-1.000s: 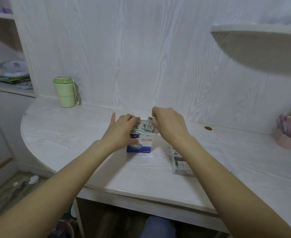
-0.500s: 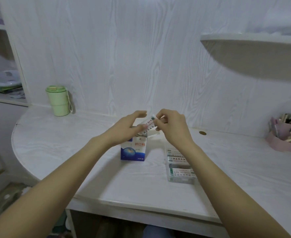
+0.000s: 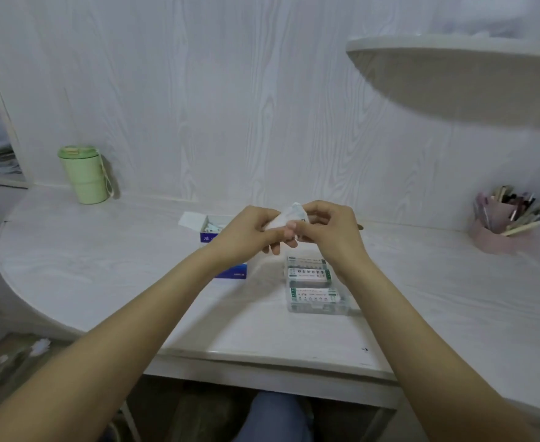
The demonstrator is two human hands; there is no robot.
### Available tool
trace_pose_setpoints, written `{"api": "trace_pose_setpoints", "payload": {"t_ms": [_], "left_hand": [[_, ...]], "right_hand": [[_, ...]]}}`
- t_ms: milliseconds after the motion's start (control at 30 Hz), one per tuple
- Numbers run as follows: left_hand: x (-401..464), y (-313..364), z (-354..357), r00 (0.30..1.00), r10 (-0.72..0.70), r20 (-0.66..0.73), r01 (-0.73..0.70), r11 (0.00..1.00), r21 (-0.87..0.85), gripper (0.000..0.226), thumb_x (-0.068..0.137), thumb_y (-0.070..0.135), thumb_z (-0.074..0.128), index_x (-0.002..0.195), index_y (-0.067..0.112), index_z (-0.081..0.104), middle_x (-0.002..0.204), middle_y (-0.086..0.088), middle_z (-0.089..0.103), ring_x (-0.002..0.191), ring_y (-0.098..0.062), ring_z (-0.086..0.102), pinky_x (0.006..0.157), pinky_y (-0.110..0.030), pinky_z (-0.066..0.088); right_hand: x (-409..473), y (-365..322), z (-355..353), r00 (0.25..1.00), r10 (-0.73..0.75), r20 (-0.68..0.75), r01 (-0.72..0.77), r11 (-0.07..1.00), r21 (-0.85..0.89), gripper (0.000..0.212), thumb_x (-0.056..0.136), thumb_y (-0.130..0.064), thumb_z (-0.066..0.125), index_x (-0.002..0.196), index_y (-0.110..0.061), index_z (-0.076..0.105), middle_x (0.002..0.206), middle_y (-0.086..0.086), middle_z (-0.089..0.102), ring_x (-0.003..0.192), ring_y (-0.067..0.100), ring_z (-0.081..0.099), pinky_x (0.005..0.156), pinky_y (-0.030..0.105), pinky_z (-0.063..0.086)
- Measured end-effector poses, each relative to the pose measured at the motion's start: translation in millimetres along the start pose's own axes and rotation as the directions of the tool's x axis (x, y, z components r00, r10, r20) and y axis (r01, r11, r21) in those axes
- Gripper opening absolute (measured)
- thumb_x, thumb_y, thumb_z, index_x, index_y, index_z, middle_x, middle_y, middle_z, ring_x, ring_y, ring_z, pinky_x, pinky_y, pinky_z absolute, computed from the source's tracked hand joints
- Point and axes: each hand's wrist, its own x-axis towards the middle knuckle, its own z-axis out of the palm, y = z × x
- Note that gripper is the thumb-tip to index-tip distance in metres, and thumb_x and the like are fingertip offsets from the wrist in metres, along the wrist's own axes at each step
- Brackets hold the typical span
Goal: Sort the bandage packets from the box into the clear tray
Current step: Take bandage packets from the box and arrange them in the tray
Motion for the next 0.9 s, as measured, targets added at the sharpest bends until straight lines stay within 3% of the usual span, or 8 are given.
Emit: {"api": "trace_pose_setpoints", "payload": {"t_ms": [133, 233, 400, 500, 600, 667, 767, 900], "left_hand": [[-3, -3, 10, 0.993, -0.118, -0.009, 0.114, 0.975, -0.189, 0.028, 0.102, 0.019, 0.040, 0.098, 0.012, 0.066, 0.079, 0.004, 0.072, 0.069, -0.004, 0.065, 0.063, -0.018, 0.049], [-3, -7, 13, 0.983, -0.181, -0.037, 0.166, 0.953, -0.253, 0.024, 0.100, 0.014, 0.044, 0.102, 0.004, 0.065, 0.084, -0.003, 0.073, 0.078, -0.012, 0.071, 0.068, -0.020, 0.054], [0, -13, 21, 0.968, -0.233, -0.094, 0.195, 0.934, -0.300, 0.018, 0.097, 0.011, 0.051, 0.098, 0.005, 0.067, 0.085, -0.006, 0.072, 0.074, -0.014, 0.072, 0.064, -0.019, 0.054], [6, -19, 21, 0.949, -0.247, -0.198, 0.203, 0.955, -0.216, 0.020, 0.096, 0.016, 0.053, 0.092, 0.005, 0.069, 0.084, -0.011, 0.071, 0.072, -0.016, 0.065, 0.064, -0.023, 0.051], [11, -21, 16, 0.937, -0.242, -0.250, 0.182, 0.953, -0.241, 0.019, 0.097, 0.012, 0.051, 0.091, 0.005, 0.067, 0.080, -0.009, 0.070, 0.066, -0.011, 0.068, 0.062, -0.016, 0.052], [14, -21, 14, 0.935, -0.236, -0.264, 0.156, 0.943, -0.293, 0.019, 0.097, 0.007, 0.048, 0.090, 0.006, 0.065, 0.080, -0.009, 0.071, 0.070, -0.012, 0.071, 0.067, -0.018, 0.056], [19, -21, 14, 0.935, -0.222, -0.279, 0.137, 0.946, -0.292, 0.021, 0.098, 0.006, 0.046, 0.087, 0.009, 0.064, 0.080, -0.008, 0.071, 0.071, -0.011, 0.071, 0.069, -0.021, 0.056], [22, -22, 14, 0.946, -0.208, -0.247, 0.144, 0.957, -0.253, 0.020, 0.098, 0.006, 0.045, 0.096, 0.001, 0.064, 0.076, -0.005, 0.070, 0.071, -0.010, 0.071, 0.055, -0.013, 0.049]], "right_hand": [[-3, 5, -9, 1.000, 0.010, 0.004, -0.010, 0.997, 0.076, 0.023, 0.074, 0.002, 0.075, 0.093, -0.008, 0.070, 0.081, 0.009, 0.073, 0.075, 0.018, 0.071, 0.070, 0.023, 0.057], [-5, 13, -12, 0.999, 0.030, 0.012, -0.030, 0.998, 0.052, 0.025, 0.071, 0.000, 0.078, 0.091, -0.014, 0.071, 0.083, 0.004, 0.073, 0.080, 0.015, 0.071, 0.073, 0.025, 0.057], [1, 29, -18, 0.997, 0.074, 0.003, -0.074, 0.997, -0.029, 0.025, 0.068, -0.008, 0.082, 0.084, -0.022, 0.071, 0.087, -0.004, 0.071, 0.087, 0.008, 0.067, 0.080, 0.030, 0.056], [8, 38, -25, 0.992, 0.119, -0.031, -0.121, 0.989, -0.082, 0.019, 0.071, -0.008, 0.081, 0.081, -0.021, 0.072, 0.088, 0.003, 0.069, 0.089, 0.014, 0.065, 0.079, 0.032, 0.057], [15, 43, -34, 0.986, 0.168, -0.019, -0.169, 0.985, -0.031, 0.015, 0.077, 0.000, 0.074, 0.080, -0.015, 0.072, 0.089, 0.016, 0.065, 0.079, 0.021, 0.065, 0.069, 0.020, 0.057], [20, 48, -37, 0.978, 0.207, -0.024, -0.207, 0.978, 0.006, 0.014, 0.080, 0.003, 0.070, 0.080, -0.010, 0.071, 0.082, 0.013, 0.063, 0.068, 0.018, 0.064, 0.064, 0.018, 0.057], [32, 61, -39, 0.974, 0.209, -0.084, -0.217, 0.971, -0.104, 0.010, 0.081, 0.001, 0.070, 0.080, -0.009, 0.071, 0.074, 0.004, 0.058, 0.063, 0.012, 0.060, 0.064, 0.019, 0.056], [43, 79, -34, 0.976, 0.171, -0.138, -0.209, 0.916, -0.342, 0.005, 0.080, 0.000, 0.071, 0.085, -0.002, 0.072, 0.070, -0.006, 0.050, 0.065, 0.012, 0.056, 0.074, 0.029, 0.056]]}}
